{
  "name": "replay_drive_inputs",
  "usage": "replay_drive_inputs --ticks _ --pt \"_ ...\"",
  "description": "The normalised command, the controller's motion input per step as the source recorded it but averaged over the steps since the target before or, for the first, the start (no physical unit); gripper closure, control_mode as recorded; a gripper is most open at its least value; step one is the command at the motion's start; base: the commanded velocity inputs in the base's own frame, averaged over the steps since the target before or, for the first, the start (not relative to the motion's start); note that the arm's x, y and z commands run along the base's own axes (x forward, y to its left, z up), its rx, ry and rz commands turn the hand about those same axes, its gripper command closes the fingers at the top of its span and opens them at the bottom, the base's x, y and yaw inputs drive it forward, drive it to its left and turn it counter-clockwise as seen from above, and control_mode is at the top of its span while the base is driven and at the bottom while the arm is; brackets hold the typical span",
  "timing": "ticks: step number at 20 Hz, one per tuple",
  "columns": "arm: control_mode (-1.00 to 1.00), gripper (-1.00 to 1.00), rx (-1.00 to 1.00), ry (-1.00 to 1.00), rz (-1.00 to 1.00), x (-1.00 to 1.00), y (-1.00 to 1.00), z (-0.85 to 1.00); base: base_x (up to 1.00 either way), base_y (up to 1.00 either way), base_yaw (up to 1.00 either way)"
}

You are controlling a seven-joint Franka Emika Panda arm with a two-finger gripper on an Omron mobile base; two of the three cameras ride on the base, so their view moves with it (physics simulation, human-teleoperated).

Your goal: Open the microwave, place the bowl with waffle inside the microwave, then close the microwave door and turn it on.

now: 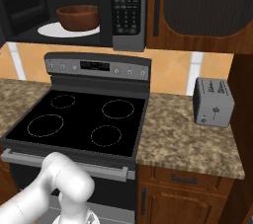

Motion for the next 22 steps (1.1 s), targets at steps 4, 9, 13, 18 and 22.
replay_drive_inputs --ticks 4,9,13,18,22 --pt "-1.0 -1.0 0.19 0.32 0.02 1.0 -0.3 0.21 0.0 0.0 0.0" --pt "-1.0 -1.0 0.13 0.35 0.15 1.0 -0.31 0.0 0.0 0.0 0.0" --pt "-1.0 -1.0 0.1 0.18 0.17 1.0 -0.36 0.0 0.0 0.0 0.0" --pt "-1.0 -1.0 0.13 0.02 0.11 0.99 -0.61 -0.14 0.0 0.0 0.0" --pt "-1.0 -1.0 0.14 0.0 0.09 0.89 -0.8 -0.19 0.0 0.0 0.0"
